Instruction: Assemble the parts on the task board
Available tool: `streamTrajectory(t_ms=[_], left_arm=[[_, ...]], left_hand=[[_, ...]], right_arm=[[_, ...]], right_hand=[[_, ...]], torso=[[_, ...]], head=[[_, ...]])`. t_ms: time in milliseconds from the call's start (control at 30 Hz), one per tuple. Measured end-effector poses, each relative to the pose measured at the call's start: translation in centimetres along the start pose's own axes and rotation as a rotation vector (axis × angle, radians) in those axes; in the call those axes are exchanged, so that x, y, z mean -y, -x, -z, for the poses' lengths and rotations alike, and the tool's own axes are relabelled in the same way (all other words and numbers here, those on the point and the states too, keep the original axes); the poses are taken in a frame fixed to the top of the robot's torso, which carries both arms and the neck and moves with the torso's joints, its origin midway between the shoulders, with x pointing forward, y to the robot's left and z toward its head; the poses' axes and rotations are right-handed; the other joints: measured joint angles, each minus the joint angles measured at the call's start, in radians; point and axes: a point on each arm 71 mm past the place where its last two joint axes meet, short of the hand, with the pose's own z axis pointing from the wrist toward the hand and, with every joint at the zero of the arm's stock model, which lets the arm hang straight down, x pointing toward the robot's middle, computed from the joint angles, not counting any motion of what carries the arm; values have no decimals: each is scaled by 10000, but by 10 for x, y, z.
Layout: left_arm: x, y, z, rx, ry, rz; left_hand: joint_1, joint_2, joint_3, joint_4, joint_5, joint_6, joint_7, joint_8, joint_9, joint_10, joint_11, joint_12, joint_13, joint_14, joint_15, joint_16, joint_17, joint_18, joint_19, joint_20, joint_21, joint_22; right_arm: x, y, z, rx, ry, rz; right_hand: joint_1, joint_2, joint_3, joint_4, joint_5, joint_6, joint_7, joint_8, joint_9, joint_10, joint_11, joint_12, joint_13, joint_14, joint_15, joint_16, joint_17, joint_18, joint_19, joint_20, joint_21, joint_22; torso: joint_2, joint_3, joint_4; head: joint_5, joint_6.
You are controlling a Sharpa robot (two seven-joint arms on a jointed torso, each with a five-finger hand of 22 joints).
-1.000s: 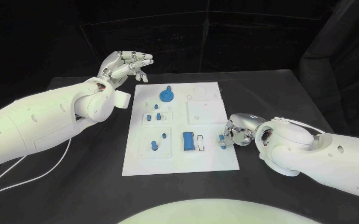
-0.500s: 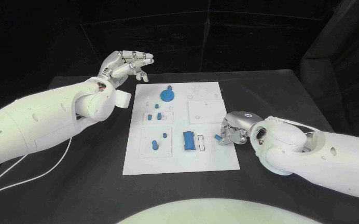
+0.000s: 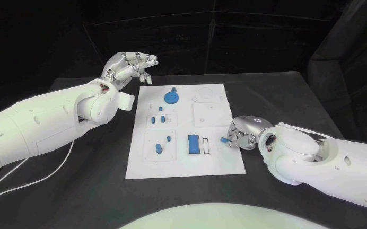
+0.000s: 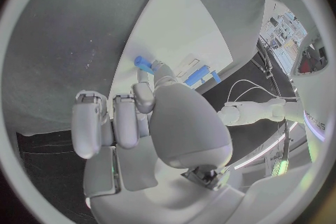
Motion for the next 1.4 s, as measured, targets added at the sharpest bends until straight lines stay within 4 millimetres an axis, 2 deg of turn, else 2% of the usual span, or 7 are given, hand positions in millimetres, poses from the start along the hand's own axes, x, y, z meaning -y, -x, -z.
streamTrajectory(t_ms=[67, 133, 300, 633, 1000, 1133, 1400], left_arm=[[0, 0, 0, -2, 3, 2], [0, 0, 0, -4, 4, 3], [0, 0, 0, -5, 5, 4], [0, 0, 0, -11, 7, 9], [0, 0, 1, -18, 7, 13], [0, 0, 1, -18, 8, 14], [0, 0, 1, -23, 8, 17]], left_hand=[[0, 0, 0, 0, 0, 0, 0, 0, 0, 0, 0, 0, 0, 0, 0, 0, 0, 0, 0, 0, 0, 0], [0, 0, 0, 0, 0, 0, 0, 0, 0, 0, 0, 0, 0, 0, 0, 0, 0, 0, 0, 0, 0, 0], [0, 0, 0, 0, 0, 0, 0, 0, 0, 0, 0, 0, 0, 0, 0, 0, 1, 0, 0, 0, 0, 1], [0, -1, 0, 0, 0, 0, 0, 0, 0, 0, 0, 40, 0, 0, 0, 0, -9, 0, 0, 0, 0, -9], [1, -1, 0, 0, 0, 0, 0, 20, 0, 0, 0, 40, 0, 0, 0, 0, -9, 0, 0, 0, 0, -8], [0, -1, 0, 0, 0, 0, 0, 44, 0, 0, 0, 40, 0, 0, 0, 0, -11, 1, 0, 0, 0, -7], [1, -1, 0, 0, 0, 0, 0, 44, 0, 0, 0, 40, 0, 0, 0, 0, -19, 0, 0, 0, 0, -6]], right_arm=[[1, -1, 3, 0, -89, -272], [1, -1, 5, 30, -121, -535], [-5, 1, 8, 194, -89, -1239], [-10, 0, 7, 150, -131, -2177], [-27, -7, -3, -541, -34, -2835], [-32, -9, -5, -745, -8, -2941], [-38, -11, -8, -918, 60, -3081]], right_hand=[[-142, -124, 87, 143, 81, 45, 7, -2, 1, 68, -67, 21, -2, -31, -36, 51, 40, -1, 0, 0, 36, 0], [-369, -248, 147, 278, 98, 143, -70, -2, 3, 109, -97, 63, -3, -14, -91, 80, 78, 0, 0, 0, 68, 0], [-585, -423, 257, 389, 105, 268, -121, -2, 57, 142, -65, 189, 186, -31, -108, 80, 79, 0, 3, -3, 81, 0], [-648, -487, 390, 522, 120, 269, -123, -2, 8, 176, -99, 192, 135, -32, -108, 80, 78, 0, 12, -64, 119, 8], [-975, -684, 538, 823, 130, 354, -141, -98, 41, 177, -100, 222, 174, -34, -110, 80, 76, -1, 11, -63, 119, 6], [-1189, -791, 566, 1010, 632, 404, -128, -139, 41, 232, -82, 226, 171, -35, -111, 80, 76, 0, 11, -63, 119, 6], [-1357, -774, 557, 1158, 716, 444, -111, -139, 42, 231, -82, 231, 204, -35, -110, 80, 75, -1, 11, -63, 119, 5]], torso=[[0, 0, 0], [0, -1, 1], [10, -3, 8], [12, -3, -12], [13, -5, -6], [13, -5, -5], [13, 0, -5]], head=[[0, -3], [0, -3], [49, -15], [94, -70], [84, -105], [120, -121], [158, -132]])
